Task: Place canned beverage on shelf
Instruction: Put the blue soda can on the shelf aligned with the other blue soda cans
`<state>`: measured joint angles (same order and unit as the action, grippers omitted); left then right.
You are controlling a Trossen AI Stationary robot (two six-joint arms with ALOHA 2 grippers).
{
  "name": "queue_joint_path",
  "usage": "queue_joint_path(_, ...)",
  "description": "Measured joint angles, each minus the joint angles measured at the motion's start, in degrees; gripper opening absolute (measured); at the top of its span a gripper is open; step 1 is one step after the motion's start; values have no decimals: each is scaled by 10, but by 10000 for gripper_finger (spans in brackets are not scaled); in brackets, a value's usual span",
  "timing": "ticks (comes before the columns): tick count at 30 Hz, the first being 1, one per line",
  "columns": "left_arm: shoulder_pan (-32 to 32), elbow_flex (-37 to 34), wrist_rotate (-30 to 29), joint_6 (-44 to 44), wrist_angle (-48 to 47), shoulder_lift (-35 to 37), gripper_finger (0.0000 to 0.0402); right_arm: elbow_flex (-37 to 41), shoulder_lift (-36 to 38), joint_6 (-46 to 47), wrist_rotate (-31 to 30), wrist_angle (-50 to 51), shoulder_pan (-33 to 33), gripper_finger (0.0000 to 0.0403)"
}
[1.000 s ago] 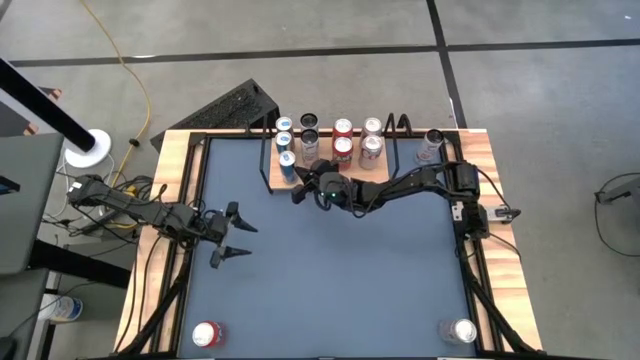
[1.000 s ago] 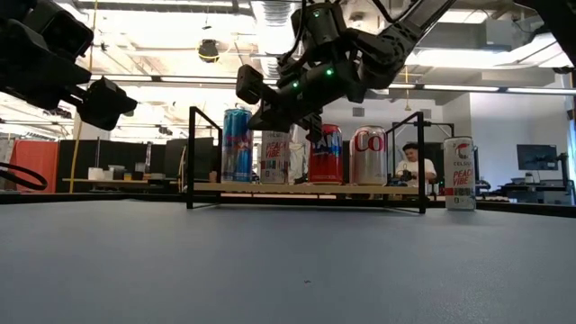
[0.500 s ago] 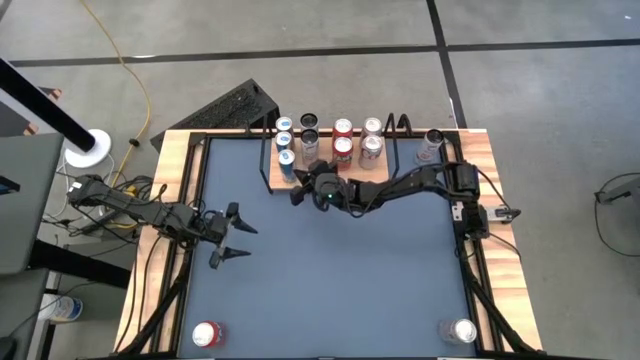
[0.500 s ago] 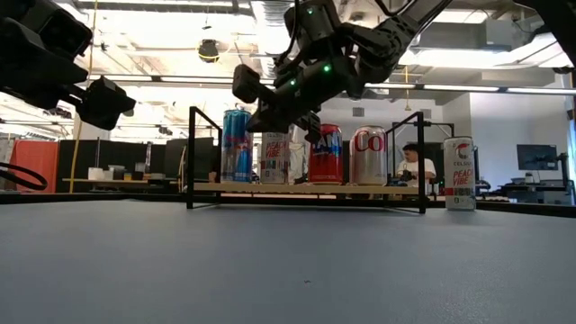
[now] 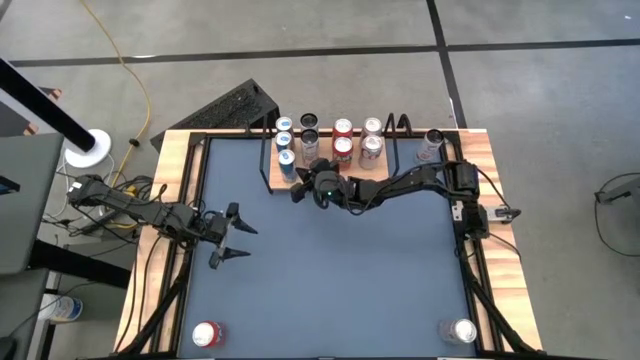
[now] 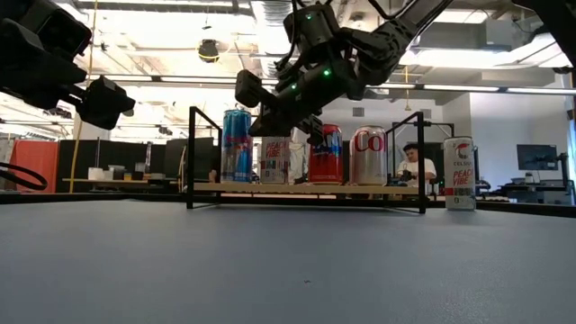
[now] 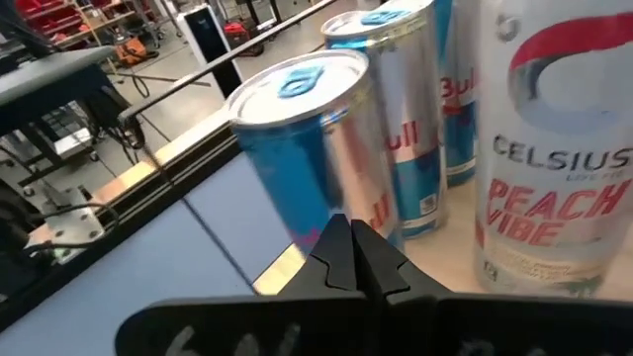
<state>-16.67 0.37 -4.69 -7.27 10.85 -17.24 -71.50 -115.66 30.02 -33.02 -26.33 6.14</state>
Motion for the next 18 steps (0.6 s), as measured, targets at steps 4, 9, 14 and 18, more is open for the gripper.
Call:
queue_joint_path(4, 0, 0, -1, 0, 0, 0, 302, 0, 0, 0, 2, -16, 0, 0)
queue_joint_path(9, 0, 0, -1, 0, 0, 0, 302, 0, 0, 0, 5, 15, -2, 0)
queue_joint_path(14, 0, 0, -1, -2, 0, 0, 302, 0, 0, 0, 6, 22, -1, 0)
queue_joint_path(18, 0, 0, -2, 11, 0, 0, 302, 0, 0, 0, 6, 10, 3, 0)
